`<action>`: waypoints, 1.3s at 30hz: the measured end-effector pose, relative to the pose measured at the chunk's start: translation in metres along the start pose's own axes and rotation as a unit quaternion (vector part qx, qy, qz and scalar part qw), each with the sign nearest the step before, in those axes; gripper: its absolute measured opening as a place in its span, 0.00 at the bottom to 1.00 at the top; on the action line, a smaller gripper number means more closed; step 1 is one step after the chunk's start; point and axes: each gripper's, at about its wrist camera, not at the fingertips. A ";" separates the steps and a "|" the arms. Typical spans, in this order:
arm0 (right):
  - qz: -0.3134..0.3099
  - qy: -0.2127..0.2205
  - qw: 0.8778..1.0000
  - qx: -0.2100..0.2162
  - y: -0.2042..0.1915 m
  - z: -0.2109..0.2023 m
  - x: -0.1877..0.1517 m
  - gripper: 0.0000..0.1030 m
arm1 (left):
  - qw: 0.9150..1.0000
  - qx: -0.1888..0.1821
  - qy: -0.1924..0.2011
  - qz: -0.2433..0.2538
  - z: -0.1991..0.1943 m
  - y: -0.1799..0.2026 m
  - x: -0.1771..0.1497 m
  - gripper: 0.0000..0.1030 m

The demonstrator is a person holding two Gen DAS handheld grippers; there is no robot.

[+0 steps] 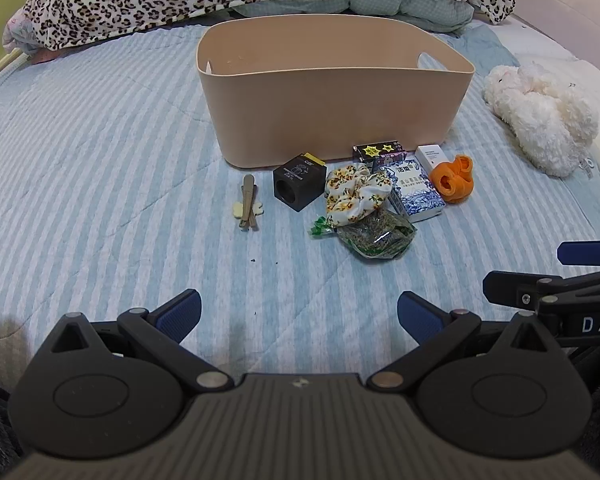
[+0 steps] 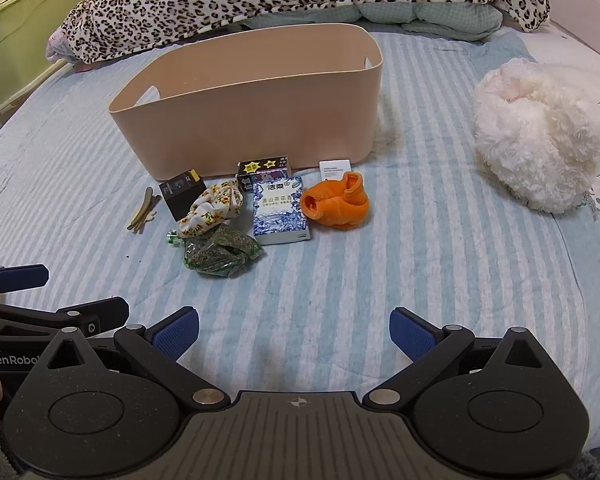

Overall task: Organize objects
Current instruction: 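Move both tools toward the items in front of the beige basket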

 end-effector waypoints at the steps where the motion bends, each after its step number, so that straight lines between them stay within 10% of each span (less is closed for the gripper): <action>1: 0.000 -0.001 1.000 0.000 0.000 0.000 0.000 1.00 | 1.000 0.000 0.000 0.000 0.000 0.000 0.000 1.00; 39: -0.001 -0.012 1.000 -0.010 0.011 0.013 0.014 1.00 | 1.000 0.016 -0.013 -0.020 0.023 -0.024 0.013 1.00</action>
Point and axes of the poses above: each gripper's, at about its wrist camera, not at the fingertips, and z roughly the way its jaws point, y to its right, x to its top, and after that the axes turned 7 degrees about -y, right-handed
